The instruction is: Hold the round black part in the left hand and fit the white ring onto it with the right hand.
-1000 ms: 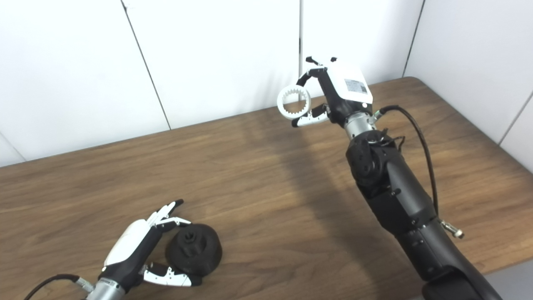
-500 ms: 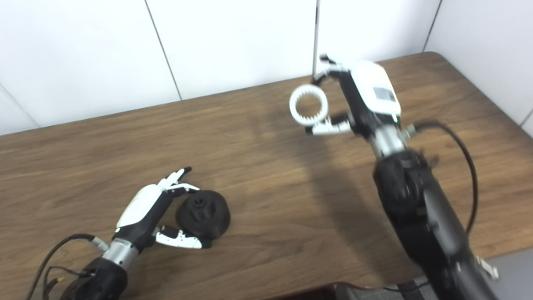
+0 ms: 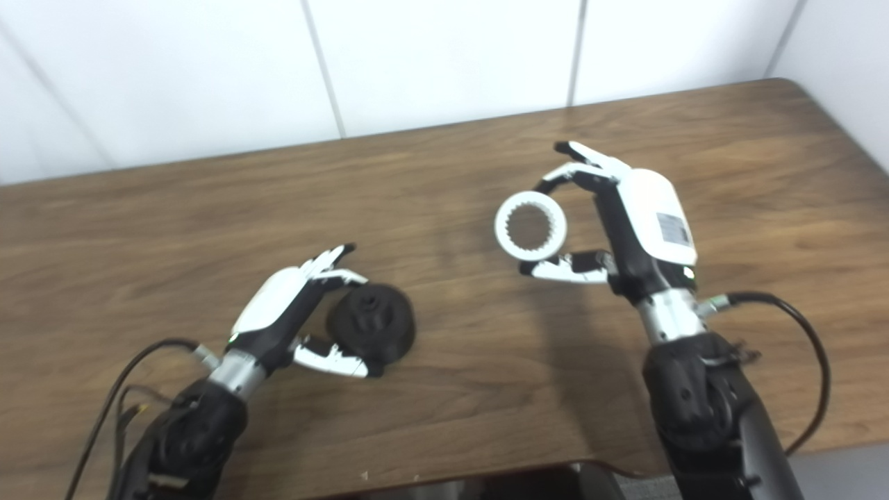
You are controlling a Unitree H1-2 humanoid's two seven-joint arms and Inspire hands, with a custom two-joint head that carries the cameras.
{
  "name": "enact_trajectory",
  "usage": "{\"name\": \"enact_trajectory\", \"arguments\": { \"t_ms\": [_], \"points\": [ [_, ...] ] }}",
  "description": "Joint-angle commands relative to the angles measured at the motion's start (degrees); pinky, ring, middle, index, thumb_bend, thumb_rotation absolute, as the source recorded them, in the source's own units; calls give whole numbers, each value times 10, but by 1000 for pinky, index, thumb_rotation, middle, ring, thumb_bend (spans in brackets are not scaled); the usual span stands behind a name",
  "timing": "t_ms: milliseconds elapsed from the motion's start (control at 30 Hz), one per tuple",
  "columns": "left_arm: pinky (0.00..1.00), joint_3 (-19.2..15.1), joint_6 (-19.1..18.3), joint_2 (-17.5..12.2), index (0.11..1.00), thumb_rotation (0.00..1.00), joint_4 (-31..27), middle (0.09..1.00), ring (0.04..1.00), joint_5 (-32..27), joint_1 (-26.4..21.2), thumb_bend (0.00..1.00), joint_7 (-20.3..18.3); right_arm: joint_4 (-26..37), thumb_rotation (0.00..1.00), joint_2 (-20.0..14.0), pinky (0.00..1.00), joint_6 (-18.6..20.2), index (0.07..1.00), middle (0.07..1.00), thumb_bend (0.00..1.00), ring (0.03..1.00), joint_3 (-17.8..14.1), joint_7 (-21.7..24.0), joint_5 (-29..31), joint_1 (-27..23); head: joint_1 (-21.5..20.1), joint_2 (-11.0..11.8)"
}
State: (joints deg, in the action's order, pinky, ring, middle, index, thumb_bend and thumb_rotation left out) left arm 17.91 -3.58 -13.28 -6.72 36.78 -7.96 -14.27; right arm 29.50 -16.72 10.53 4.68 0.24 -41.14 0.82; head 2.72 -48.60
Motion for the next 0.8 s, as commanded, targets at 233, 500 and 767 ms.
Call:
{"name": "enact_trajectory", "arguments": {
  "t_ms": [233,500,767],
  "points": [
    [1000,0,-7,12,604,341,-30,1000,1000,6,-29,953,1,23,147,18,874,-36,493,848,523,838,17,11,7,1,7,-2],
    [1000,1,-6,11,605,337,-29,1000,1000,8,-28,950,1,27,150,41,880,-45,494,852,523,851,46,31,7,1,0,-1],
    [1000,2,-11,14,606,348,-31,1000,1000,7,-25,947,-3,24,154,66,890,-44,494,857,522,856,79,56,-9,-9,-5,-2]
  ]
}}
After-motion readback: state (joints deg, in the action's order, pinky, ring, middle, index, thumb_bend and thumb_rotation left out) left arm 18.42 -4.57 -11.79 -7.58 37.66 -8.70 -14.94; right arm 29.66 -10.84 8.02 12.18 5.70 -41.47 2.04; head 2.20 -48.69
